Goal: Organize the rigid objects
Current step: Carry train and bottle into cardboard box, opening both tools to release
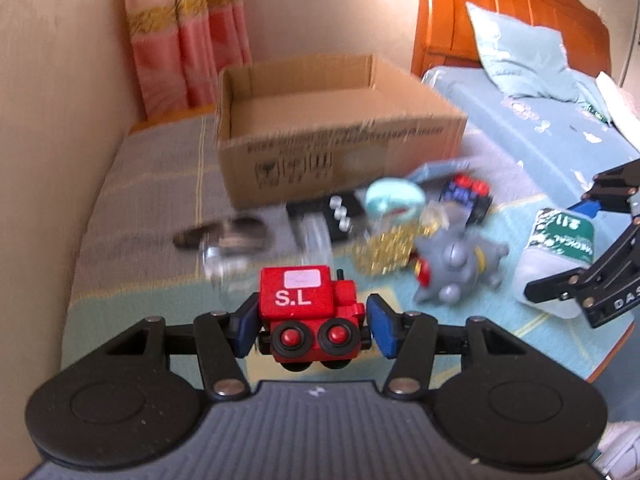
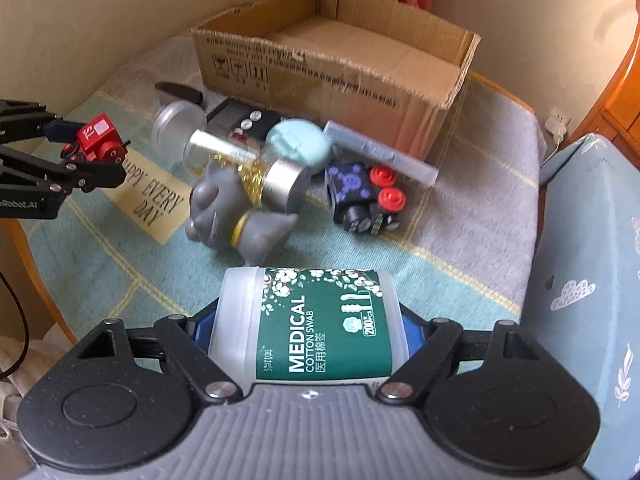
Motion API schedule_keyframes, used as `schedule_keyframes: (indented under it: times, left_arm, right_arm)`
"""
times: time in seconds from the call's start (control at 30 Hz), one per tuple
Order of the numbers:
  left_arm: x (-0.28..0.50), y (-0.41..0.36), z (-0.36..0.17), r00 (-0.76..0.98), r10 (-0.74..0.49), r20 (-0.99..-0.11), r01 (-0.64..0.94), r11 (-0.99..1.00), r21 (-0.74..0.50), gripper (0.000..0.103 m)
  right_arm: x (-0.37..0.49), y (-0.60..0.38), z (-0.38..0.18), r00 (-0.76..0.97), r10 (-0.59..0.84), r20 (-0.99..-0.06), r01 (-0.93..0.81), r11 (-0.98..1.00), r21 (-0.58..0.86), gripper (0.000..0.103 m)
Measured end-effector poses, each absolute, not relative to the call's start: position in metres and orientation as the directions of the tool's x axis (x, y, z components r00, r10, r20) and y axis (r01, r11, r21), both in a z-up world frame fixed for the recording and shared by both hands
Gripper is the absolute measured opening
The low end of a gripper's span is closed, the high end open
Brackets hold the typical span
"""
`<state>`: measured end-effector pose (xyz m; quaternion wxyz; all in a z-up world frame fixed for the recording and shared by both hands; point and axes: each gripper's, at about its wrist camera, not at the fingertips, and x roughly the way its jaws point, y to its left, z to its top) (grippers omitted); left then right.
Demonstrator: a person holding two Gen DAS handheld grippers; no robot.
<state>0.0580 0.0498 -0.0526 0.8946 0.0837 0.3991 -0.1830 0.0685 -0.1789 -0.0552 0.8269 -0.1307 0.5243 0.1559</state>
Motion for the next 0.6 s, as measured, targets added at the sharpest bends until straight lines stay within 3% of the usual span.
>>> schedule_keyframes:
  times: [0.3, 0.6]
  left_arm:
    - [0.086, 0.037, -0.016, 0.65, -0.307, -0.695, 0.437, 0.899, 0.013, 0.055]
    - [0.16, 0.011, 0.014, 0.676, -0.338, -0.655, 0.477, 0.878, 0.04, 0.055]
  right_arm:
    - [0.09, -0.184, -0.029, 0.464, 0.146, -0.874, -0.369, 0.928, -0.041, 0.086]
    - [0.131, -0.187, 0.017, 0.56, 0.168, -0.811, -0.351, 0.935, -0.049, 0.086]
